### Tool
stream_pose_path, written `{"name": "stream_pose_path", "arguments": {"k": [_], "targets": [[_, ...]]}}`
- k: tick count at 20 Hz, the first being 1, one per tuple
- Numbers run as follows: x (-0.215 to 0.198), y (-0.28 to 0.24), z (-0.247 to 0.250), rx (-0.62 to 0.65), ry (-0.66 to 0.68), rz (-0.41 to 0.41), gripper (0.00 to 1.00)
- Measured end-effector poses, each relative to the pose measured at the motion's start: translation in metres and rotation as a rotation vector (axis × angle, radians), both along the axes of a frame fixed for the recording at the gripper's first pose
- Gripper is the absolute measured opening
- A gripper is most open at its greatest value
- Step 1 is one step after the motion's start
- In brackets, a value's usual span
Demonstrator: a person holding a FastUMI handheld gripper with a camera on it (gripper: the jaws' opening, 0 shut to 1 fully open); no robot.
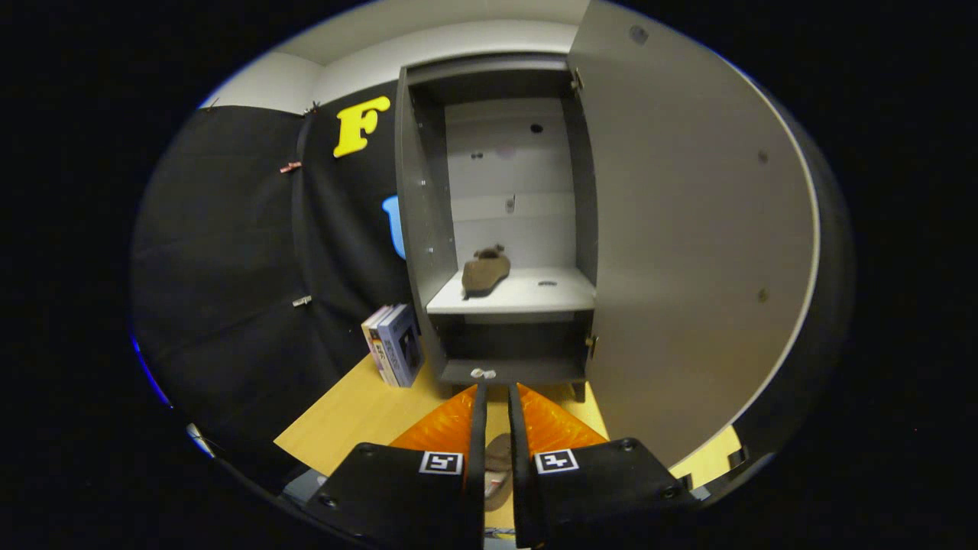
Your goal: Open the shoe cabinet door, grab the shoes and put them into the shoe cabinet, then close the shoe cabinet door.
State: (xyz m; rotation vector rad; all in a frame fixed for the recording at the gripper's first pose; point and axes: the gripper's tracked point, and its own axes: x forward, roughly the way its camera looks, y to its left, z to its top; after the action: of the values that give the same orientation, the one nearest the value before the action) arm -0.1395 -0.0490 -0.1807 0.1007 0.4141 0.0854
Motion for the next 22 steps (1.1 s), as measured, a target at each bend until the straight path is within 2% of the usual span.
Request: {"name": "stream_pose_path", "arguments": {"k": [6, 11, 17, 22], "targets": [[0.013, 0.031, -0.14, 0.026, 0.262, -0.049, 0.2], [0.017, 0.046, -0.233, 0.018, 0.427, -0.071, 0.2], [0.027, 0.047, -0.297, 0.026, 0.482, -0.087, 0.2], [0.027, 0.044, -0.325, 0.015, 0.514, -0.104, 0.2]]}}
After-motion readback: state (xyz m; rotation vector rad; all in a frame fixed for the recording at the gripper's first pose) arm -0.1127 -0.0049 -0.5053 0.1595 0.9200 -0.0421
